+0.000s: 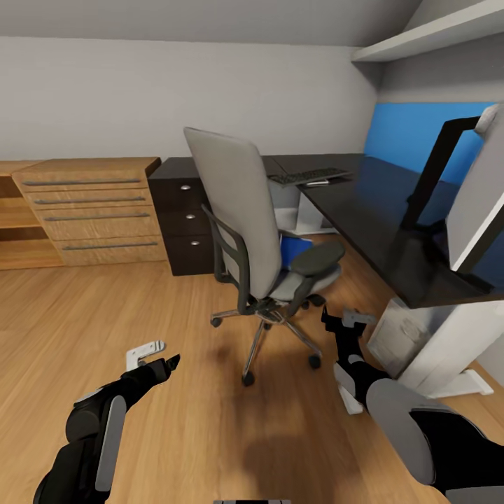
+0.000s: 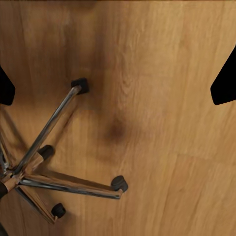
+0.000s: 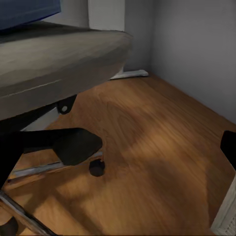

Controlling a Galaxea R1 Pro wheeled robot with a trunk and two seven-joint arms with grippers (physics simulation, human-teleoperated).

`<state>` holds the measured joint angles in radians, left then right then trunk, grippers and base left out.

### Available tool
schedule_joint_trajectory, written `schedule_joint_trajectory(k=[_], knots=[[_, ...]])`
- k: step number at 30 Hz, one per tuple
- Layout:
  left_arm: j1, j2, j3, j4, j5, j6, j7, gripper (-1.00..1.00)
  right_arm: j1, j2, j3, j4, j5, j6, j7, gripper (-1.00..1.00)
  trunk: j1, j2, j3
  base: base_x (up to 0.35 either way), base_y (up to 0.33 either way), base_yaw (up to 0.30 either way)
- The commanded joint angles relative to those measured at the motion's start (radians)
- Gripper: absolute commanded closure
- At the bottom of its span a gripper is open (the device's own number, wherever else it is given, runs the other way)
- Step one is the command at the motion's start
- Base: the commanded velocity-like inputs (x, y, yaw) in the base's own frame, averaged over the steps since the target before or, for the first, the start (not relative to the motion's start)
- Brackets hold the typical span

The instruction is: In the bedroom, organize the workspace by keeping the computer under the desk, ensuring the monitor is on the desk, placing the keyboard on the desk next to the monitor, placing the mouse on the desk next to the keyboard, moving the folder from the swivel chair onto the desk next to the mouse, stacking the notebook on top of the folder with the pen on top of the notebook, and positioning the swivel chair next to the desk.

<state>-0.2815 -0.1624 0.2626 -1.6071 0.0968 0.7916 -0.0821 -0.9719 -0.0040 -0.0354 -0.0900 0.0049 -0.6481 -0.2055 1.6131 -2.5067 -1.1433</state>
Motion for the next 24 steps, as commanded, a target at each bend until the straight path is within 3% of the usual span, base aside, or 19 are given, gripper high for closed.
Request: schedule_joint_trajectory(k=[1, 7, 12, 24], knots=[[-0.001, -0.001, 0.003, -0.001, 0.008, 0.006, -0.001, -1.0, -0.001, 0.0, -0.003, 0.001, 0.001, -0.004, 0.0, -1.0, 0.0, 0.0, -0.001, 0.306, 0.0, 0.0], [-0.001, 0.0, 0.003, -0.001, 0.008, 0.006, -0.001, -1.0, -0.001, 0.0, -0.003, 0.001, 0.001, -0.005, 0.0, -1.0, 0.0, 0.0, -0.001, 0.291, 0.0, 0.0], [-0.001, 0.0, 0.004, -0.001, 0.008, 0.006, -0.001, -1.0, -0.001, 0.001, -0.003, 0.002, 0.001, -0.005, 0.0, -1.0, 0.0, 0.0, -0.001, 0.093, 0.0, 0.016], [-0.001, 0.001, 0.005, 0.0, 0.008, 0.006, -0.001, -1.0, -0.001, 0.006, -0.002, 0.003, 0.001, -0.005, 0.001, -1.0, 0.0, 0.0, 0.007, -0.003, 0.006, 0.229]])
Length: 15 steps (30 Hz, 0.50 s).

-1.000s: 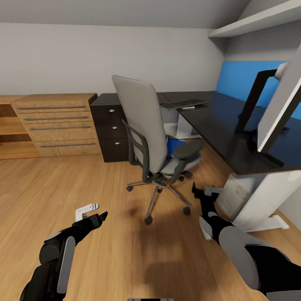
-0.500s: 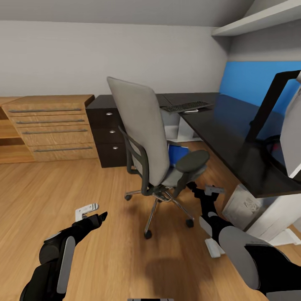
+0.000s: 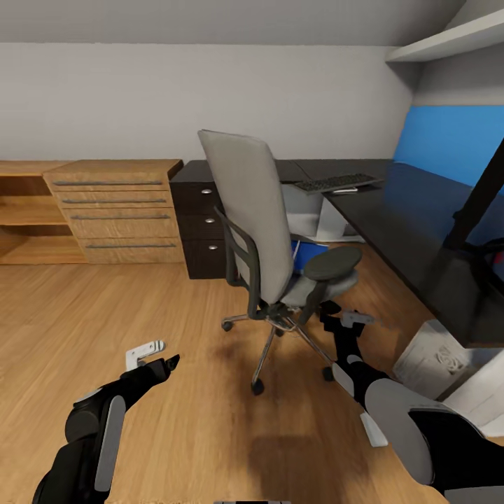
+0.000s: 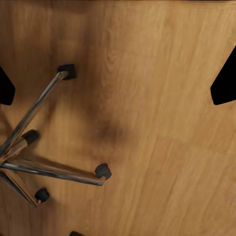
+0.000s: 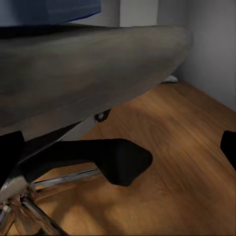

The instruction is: In the bedroom, organize the workspace by keeping the computer under the desk, ensuring the monitor is on the desk, placing the keyboard on the desk next to the monitor, placing the mouse on the desk next to the keyboard, moving the folder from the swivel chair onto the desk next to the mouse, stacking the notebook on top of the folder with the pen on top of the notebook, and positioning the swivel chair next to the desk.

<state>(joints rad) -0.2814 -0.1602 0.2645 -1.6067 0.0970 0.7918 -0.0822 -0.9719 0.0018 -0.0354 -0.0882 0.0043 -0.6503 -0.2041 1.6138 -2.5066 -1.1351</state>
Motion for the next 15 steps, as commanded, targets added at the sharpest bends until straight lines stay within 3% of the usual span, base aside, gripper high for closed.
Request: schedule_joint_trajectory(k=[1, 9, 15], knots=[[-0.001, -0.001, 0.003, 0.0, 0.007, 0.005, -0.001, -1.0, -0.001, 0.001, -0.001, 0.001, 0.002, -0.003, -0.001, -1.0, 0.0, 0.0, 0.0, -0.133, 0.12, 0.249], [-0.001, -0.001, 0.002, 0.001, 0.007, 0.006, -0.002, -1.0, -0.001, 0.002, -0.001, 0.001, 0.002, -0.003, 0.0, -1.0, 0.0, 0.0, 0.006, -0.214, 0.191, 0.249], [-0.001, -0.002, 0.002, 0.001, 0.007, 0.006, -0.002, -1.0, -0.001, 0.006, -0.001, 0.001, 0.0, -0.003, -0.001, -1.0, 0.0, 0.0, 0.011, -0.028, 0.024, 0.249]])
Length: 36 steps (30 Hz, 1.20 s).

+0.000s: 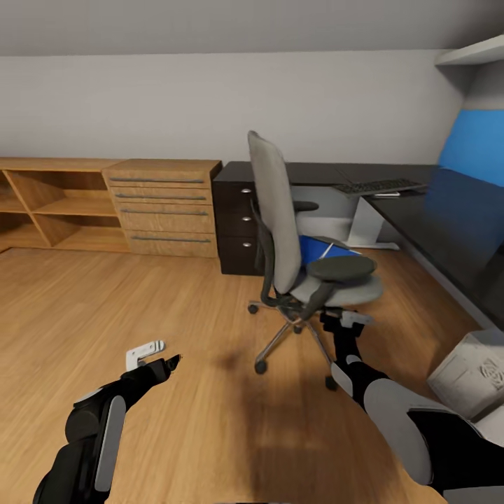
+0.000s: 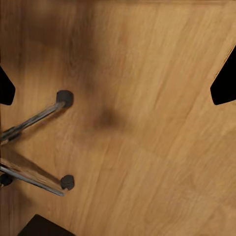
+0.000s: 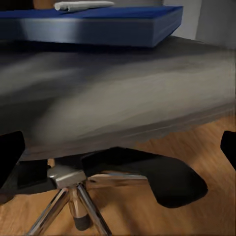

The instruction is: In the bedroom, organize the workspace by keeping the computer under the desk, ensuring the monitor is on the desk, placing the keyboard on the desk next to the monitor, placing the mouse on the desk next to the keyboard, moving the folder from the swivel chair onto the desk next to the mouse, stacking the notebook on top of the folder with the pen on top of the notebook, and positioning the swivel chair next to the desk.

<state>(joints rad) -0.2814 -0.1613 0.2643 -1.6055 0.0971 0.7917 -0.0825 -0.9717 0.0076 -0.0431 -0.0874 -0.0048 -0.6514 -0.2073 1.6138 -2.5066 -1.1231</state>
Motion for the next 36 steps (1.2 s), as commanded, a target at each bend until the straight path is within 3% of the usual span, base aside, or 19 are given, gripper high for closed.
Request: schedule_joint_trajectory(k=[1, 22, 28, 36], knots=[[-0.001, -0.001, 0.003, -0.001, 0.007, 0.006, -0.001, -1.0, -0.001, 0.001, 0.006, 0.0, 0.009, -0.002, 0.002, -1.0, 0.0, 0.0, 0.0, -0.002, 0.002, 0.249], [-0.001, -0.001, 0.001, 0.0, 0.007, 0.006, -0.001, -1.0, -0.001, 0.006, 0.006, 0.0, 0.009, -0.002, 0.003, -1.0, 0.0, 0.0, 0.017, 0.0, 0.0, 0.24], [-0.001, -0.001, 0.001, 0.001, 0.007, 0.005, -0.001, -1.0, -0.001, 0.005, 0.005, 0.0, 0.009, -0.002, 0.003, -1.0, 0.0, 0.0, 0.018, 0.0, 0.0, 0.013], [-0.001, -0.001, 0.001, 0.001, 0.007, 0.004, -0.001, -1.0, -0.001, 0.004, 0.005, 0.0, 0.009, -0.002, 0.003, -1.0, 0.0, 0.0, 0.02, -0.078, 0.0, -0.191]])
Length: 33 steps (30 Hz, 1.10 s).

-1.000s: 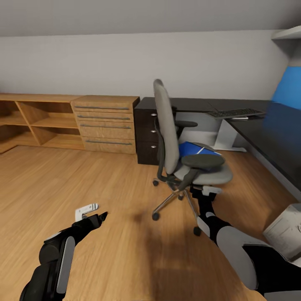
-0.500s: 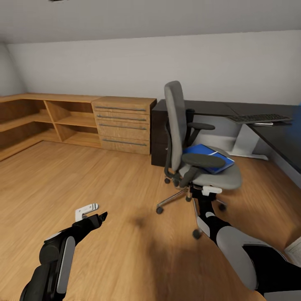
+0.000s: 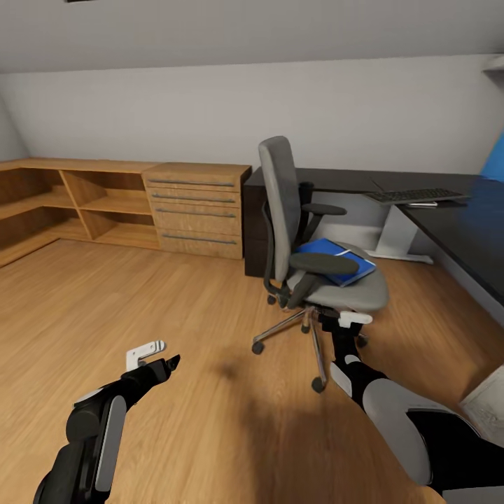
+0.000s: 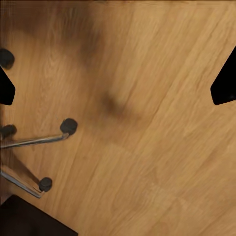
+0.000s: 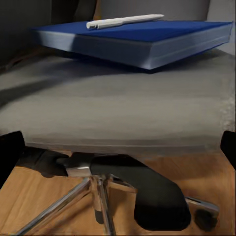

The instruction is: In the bedroom, organize the workspace by keeping the computer under the desk, ensuring the monitor is on the desk, placing the keyboard on the desk next to the monitor, placing the mouse on the desk next to the keyboard, moving the folder from the swivel chair onto the desk next to the mouse, stacking the notebook on top of the folder with the pen on top of the notebook, and positioning the swivel chair next to the desk.

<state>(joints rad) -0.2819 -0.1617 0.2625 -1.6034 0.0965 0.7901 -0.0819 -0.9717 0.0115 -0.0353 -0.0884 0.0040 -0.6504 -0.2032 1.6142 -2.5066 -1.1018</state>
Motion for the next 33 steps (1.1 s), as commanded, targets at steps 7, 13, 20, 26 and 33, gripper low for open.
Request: schedule_joint_trajectory(k=[7, 13, 20, 26, 33], knots=[[0.0, -0.001, 0.003, -0.001, 0.008, 0.007, -0.002, -1.0, -0.001, -0.001, -0.003, 0.0, -0.002, -0.003, -0.001, -1.0, -0.001, 0.0, 0.0, -0.301, 0.0, -0.111], [0.0, -0.001, 0.003, -0.001, 0.008, 0.007, -0.001, -1.0, -0.001, -0.011, -0.035, -0.001, -0.041, 0.013, 0.0, -1.0, -0.001, 0.0, 0.0, -0.077, 0.0, -0.006], [0.0, -0.001, 0.004, -0.001, 0.008, 0.007, -0.001, -1.0, -0.001, -0.025, -0.126, -0.004, -0.24, 0.085, 0.036, -1.0, -0.001, 0.0, 0.0, -0.009, 0.0, -0.001], [0.0, -0.001, 0.004, -0.001, 0.008, 0.007, -0.001, -1.0, -0.001, -0.047, -0.141, -0.007, -0.324, 0.106, 0.053, -1.0, -0.001, 0.0, 0.0, 0.0, 0.0, 0.0], [0.0, -0.001, 0.004, -0.001, 0.008, 0.007, -0.001, -1.0, -0.001, -0.102, -0.175, -0.015, -0.603, 0.155, 0.059, -1.0, -0.001, 0.0, 0.0, 0.0, 0.0, 0.0]])
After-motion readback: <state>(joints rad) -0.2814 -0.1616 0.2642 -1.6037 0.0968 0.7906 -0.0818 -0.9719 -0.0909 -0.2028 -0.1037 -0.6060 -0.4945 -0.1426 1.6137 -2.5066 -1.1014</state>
